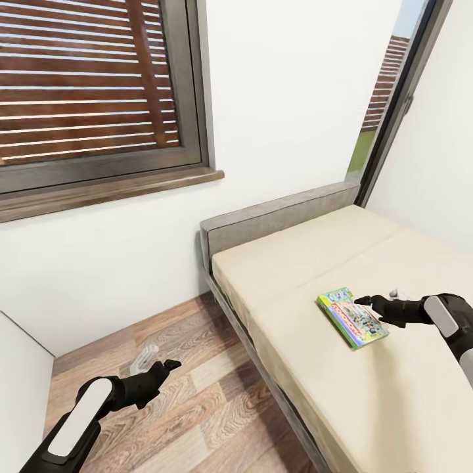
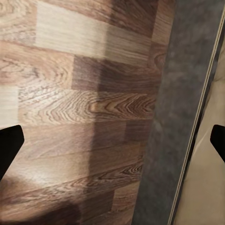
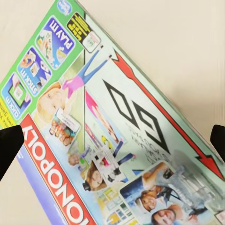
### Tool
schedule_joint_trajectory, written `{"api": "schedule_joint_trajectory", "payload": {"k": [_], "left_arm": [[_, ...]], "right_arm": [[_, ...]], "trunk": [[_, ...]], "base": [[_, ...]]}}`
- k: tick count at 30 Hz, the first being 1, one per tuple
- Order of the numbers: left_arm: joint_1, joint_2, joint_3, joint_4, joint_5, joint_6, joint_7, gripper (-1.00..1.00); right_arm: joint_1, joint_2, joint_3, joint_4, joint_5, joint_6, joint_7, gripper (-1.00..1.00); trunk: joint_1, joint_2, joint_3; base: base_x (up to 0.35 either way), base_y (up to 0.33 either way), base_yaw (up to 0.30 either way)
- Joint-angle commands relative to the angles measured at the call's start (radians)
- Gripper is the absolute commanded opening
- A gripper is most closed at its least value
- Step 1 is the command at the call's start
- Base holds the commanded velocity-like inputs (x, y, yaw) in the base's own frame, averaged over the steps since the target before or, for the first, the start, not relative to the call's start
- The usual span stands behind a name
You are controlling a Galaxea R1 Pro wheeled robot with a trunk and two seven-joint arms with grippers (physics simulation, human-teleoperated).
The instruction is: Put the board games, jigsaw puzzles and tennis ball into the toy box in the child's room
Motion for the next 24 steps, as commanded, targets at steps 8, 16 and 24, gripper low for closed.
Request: {"api": "schedule_joint_trajectory", "payload": {"k": [8,16,24], "left_arm": [[-0.001,0.001,-0.002,-0.001,0.011,-0.001,0.01,1.0],[-0.001,0.001,-0.002,-0.001,0.011,-0.001,0.01,1.0],[-0.001,0.001,-0.002,-0.001,0.011,-0.001,0.01,1.0]], "right_arm": [[0.0,-0.001,-0.002,-0.01,0.007,0.004,0.007,1.0],[0.005,-0.002,-0.004,-0.04,0.007,0.005,0.007,1.0],[0.007,-0.003,-0.005,-0.051,0.005,0.006,0.008,1.0]], "trunk": [[0.0,0.0,-0.001],[0.023,-0.042,-0.02],[0.031,-0.056,-0.026]], "base": [[0.0,0.0,0.0],[0.0,0.0,0.0],[0.0,0.0,0.0]]}}
